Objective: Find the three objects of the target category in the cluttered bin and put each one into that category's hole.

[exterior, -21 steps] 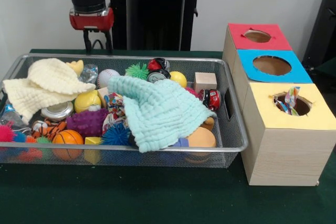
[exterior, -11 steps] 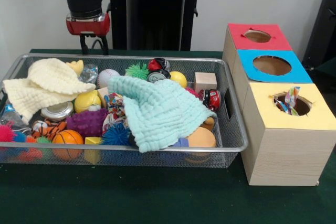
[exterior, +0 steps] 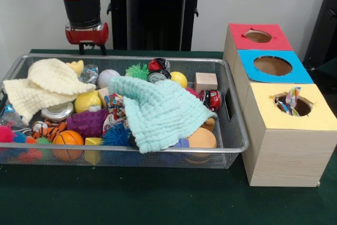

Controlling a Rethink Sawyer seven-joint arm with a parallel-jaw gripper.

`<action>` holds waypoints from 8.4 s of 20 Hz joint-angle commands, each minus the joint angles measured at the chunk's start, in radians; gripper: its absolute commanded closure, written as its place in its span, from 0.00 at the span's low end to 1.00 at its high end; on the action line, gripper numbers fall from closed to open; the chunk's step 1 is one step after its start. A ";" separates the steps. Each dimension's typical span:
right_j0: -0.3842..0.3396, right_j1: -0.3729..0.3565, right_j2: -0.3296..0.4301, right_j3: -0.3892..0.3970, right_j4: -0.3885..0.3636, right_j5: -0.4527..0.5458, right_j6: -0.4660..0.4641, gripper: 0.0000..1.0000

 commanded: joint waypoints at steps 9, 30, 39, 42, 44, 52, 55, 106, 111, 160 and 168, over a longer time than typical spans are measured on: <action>-0.127 0.074 0.167 -0.219 -0.077 0.131 -0.269 0.00; -0.069 -0.246 0.292 0.035 0.161 0.323 -0.204 0.00; -0.109 -0.303 0.365 0.052 0.212 0.388 -0.245 0.00; -0.106 -0.310 0.373 0.046 0.211 0.383 -0.238 0.00; -0.094 -0.306 0.370 0.032 0.202 0.378 -0.227 0.00; -0.054 -0.233 0.371 -0.058 0.177 0.375 -0.200 0.00; -0.023 -0.165 0.350 -0.123 0.152 0.374 -0.191 0.00; -0.031 -0.088 0.214 -0.032 -0.035 0.257 -0.084 0.00; -0.024 -0.119 0.200 0.025 -0.034 0.244 -0.050 0.00; 0.104 0.148 0.060 -0.254 -0.124 0.010 -0.007 1.00; 0.130 0.138 0.034 -0.242 -0.106 -0.012 0.031 1.00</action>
